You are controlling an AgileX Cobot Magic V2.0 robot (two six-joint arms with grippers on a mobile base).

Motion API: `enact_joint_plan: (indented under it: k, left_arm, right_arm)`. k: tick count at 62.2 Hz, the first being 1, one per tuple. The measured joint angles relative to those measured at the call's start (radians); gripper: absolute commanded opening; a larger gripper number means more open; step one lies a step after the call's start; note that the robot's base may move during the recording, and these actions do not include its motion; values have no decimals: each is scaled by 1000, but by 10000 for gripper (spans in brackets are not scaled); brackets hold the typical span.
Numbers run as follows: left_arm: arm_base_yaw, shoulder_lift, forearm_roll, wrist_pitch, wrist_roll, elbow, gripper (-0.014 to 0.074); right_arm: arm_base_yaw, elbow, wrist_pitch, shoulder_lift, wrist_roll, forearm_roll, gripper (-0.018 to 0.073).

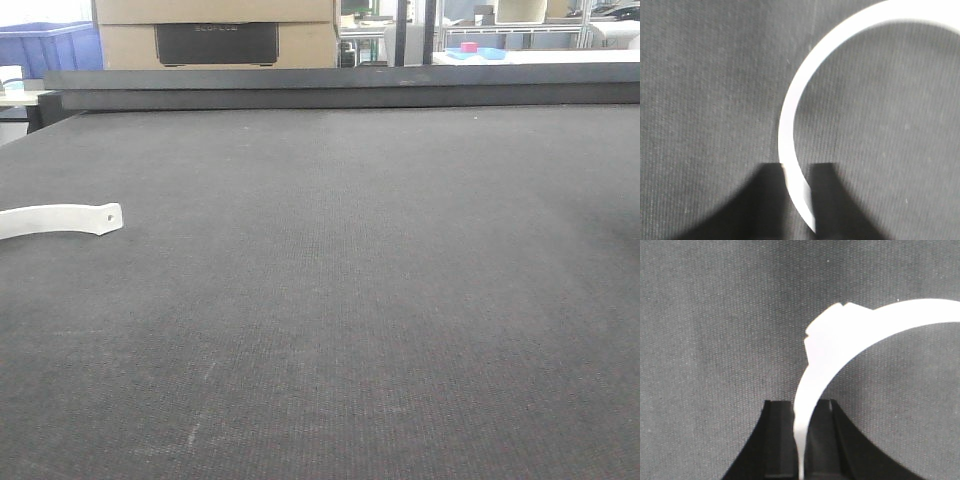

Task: Grab PVC pipe and place in blue bin
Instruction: 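Close left and right grippers on the pipe arc ends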

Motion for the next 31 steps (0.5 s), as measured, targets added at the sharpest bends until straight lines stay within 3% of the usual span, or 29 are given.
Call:
enact_joint_plan:
  k: [6,17,31]
  left_arm:
    - [23,21,-9,-1,-10,0,362]
    - [62,78,-28,-1,20,0,345]
    - [62,107,-51,-2,56,0,335]
  right_arm:
    - [0,0,-2,0,0,0,-162]
    - [0,0,-11,0,0,0,-162]
    - [0,0,-21,0,0,2,-162]
